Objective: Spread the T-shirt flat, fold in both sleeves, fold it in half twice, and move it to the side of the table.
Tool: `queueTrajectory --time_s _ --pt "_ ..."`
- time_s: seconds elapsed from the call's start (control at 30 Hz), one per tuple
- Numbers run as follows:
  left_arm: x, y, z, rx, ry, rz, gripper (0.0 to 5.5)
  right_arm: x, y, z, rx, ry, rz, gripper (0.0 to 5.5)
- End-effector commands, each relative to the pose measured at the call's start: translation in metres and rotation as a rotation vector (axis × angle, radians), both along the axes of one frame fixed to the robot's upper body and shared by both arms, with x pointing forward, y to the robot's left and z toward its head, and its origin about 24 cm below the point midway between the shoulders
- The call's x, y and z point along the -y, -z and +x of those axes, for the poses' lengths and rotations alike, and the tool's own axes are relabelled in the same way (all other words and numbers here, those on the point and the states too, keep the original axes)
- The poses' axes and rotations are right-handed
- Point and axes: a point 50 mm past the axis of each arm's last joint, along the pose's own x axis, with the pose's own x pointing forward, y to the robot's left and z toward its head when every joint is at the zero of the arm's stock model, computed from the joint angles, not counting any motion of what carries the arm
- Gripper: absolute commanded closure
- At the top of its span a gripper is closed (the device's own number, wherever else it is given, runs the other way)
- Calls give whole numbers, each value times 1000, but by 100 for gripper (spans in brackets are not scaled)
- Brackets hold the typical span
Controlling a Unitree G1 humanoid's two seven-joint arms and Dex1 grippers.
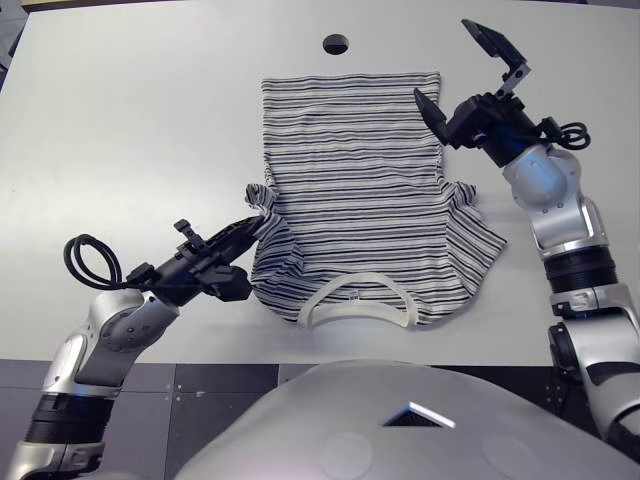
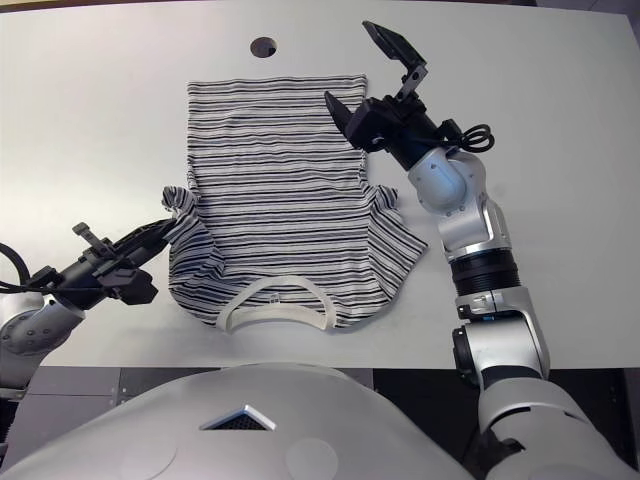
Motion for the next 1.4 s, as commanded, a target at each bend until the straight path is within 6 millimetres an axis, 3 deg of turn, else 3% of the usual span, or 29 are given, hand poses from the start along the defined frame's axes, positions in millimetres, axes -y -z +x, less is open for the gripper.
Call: queueTrajectory --time_s 0.03,0.23,0.33,0.63,0.77,0.83,1.03,1.1,1.2,1.27,1.4 --pt "15 10 13 -7 31 8 538 5 -1 -1 2 18 -3 94" --pt "38 19 30 5 56 -25 538 17 0 -3 1 54 -2 94" --pt "46 18 34 15 84 -46 497 20 1 -5 -2 67 -2 94" --pt "57 22 19 -82 161 -106 357 25 3 -6 -8 89 -11 94" --pt "57 17 20 -101 135 -181 293 40 5 -12 -29 106 -75 94" --pt "58 15 15 -142 139 -237 293 61 2 -27 -54 101 -169 94" --pt "74 7 -7 -248 235 -404 293 105 -16 -106 -246 -63 -473 94" --pt "80 4 -13 -287 266 -463 293 108 -15 -125 -342 -101 -545 94" --pt "87 -13 -16 -279 310 -593 293 104 4 -159 -517 -191 -662 94" --pt "84 -32 -6 -212 312 -683 293 99 16 -169 -566 -210 -692 94" --pt "62 -58 11 -70 233 -757 293 105 40 -167 -612 -173 -767 94"
